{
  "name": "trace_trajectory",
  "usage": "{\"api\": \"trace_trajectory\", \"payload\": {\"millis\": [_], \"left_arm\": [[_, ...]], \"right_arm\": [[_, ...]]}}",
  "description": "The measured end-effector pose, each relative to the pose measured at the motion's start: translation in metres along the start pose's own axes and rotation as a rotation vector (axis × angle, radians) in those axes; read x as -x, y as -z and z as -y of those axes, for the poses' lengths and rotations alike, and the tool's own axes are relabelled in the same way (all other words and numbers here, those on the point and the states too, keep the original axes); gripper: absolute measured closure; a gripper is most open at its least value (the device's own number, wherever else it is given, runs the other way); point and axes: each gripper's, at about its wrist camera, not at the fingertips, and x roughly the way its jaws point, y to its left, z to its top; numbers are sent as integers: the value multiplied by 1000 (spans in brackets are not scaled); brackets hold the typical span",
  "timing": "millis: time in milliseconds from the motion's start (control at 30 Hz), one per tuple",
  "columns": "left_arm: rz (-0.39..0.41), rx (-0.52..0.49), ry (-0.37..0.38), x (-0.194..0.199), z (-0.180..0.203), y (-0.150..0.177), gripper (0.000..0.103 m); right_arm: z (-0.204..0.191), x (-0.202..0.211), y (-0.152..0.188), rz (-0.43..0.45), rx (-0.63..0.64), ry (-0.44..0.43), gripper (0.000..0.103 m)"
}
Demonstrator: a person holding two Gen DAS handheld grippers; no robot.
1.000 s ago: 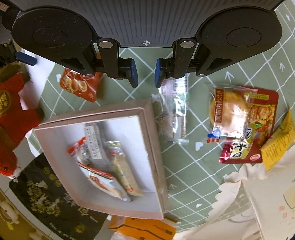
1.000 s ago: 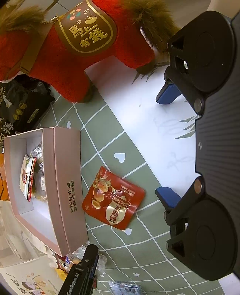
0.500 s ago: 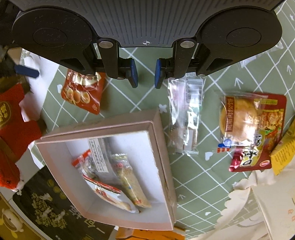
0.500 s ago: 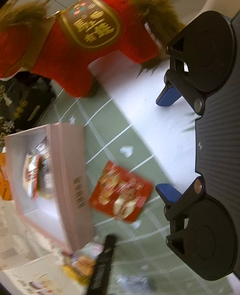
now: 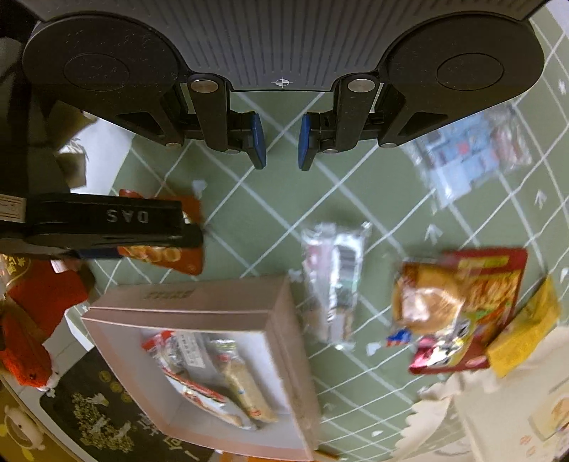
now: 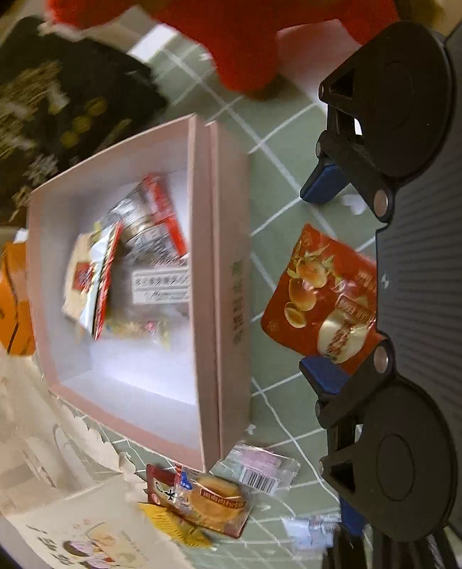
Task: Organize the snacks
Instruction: 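Grasp the blue-and-white candy bag with the left gripper while the right holds the red packet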
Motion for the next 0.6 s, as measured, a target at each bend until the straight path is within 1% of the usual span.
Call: {"api": "trace_trajectory", "payload": {"millis": [33,67,100,167,367,500,600], "left_arm": [[0,10,1,1,-2,2,80],[-1,19,2,2,-5,5,80],[-5,26,4,3,-7,7,80],[-14,35,15,4,-8,13,80],[-24,16,62,3,-1,20,80],[-26,-3,74,2,7,22,80],[-33,-28,69,2,12,28,80]], "right_arm": [[-4,0,1,13,30,13,12],[-8,0,2,21,53,19,16],[-9,3,3,30,67,9,23],[-9,8,7,23,85,-3,32],[3,28,36,-36,81,-72,38],[-1,38,57,-63,137,-93,38],[-3,41,62,-67,156,-101,36]]}}
